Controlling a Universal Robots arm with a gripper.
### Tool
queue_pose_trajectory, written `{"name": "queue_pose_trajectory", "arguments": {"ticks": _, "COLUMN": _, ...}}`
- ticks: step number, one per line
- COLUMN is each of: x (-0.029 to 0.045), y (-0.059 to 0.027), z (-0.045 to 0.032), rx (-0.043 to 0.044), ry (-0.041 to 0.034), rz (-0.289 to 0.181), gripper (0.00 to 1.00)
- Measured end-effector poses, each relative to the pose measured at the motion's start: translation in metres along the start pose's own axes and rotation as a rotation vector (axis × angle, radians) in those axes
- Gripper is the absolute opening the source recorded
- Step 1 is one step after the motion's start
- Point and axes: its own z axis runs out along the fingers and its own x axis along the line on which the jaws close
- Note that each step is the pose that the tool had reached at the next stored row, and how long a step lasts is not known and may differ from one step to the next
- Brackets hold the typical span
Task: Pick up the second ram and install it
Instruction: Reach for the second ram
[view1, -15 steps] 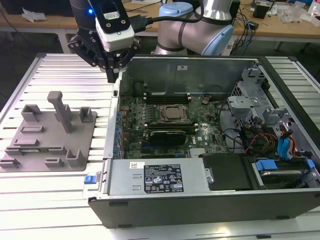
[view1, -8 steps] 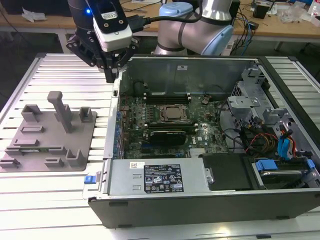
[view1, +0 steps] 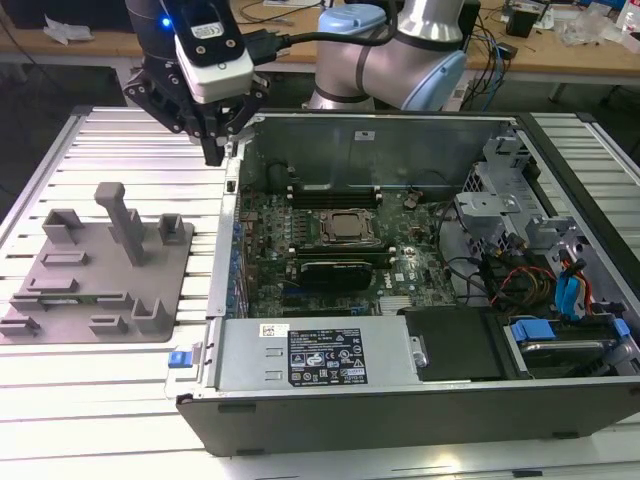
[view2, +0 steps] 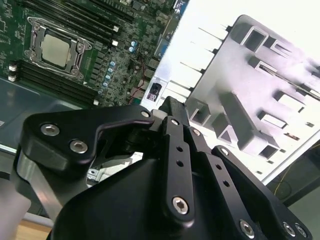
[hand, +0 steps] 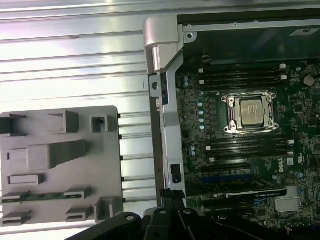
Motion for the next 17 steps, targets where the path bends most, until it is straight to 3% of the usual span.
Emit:
{"name": "queue_pose_trajectory", "arguments": {"ticks": 10, "x": 0.0085, "y": -0.0006, "z": -0.0002, "rx": 0.0000, "ry": 0.0000, "rz": 0.000, "gripper": 0.08}}
{"name": "queue_pose_trajectory", "arguments": {"ticks": 17, "x": 0.0187, "y": -0.0014, "z": -0.0003, "rx": 0.0000, "ry": 0.0000, "rz": 0.000, "gripper": 0.08}}
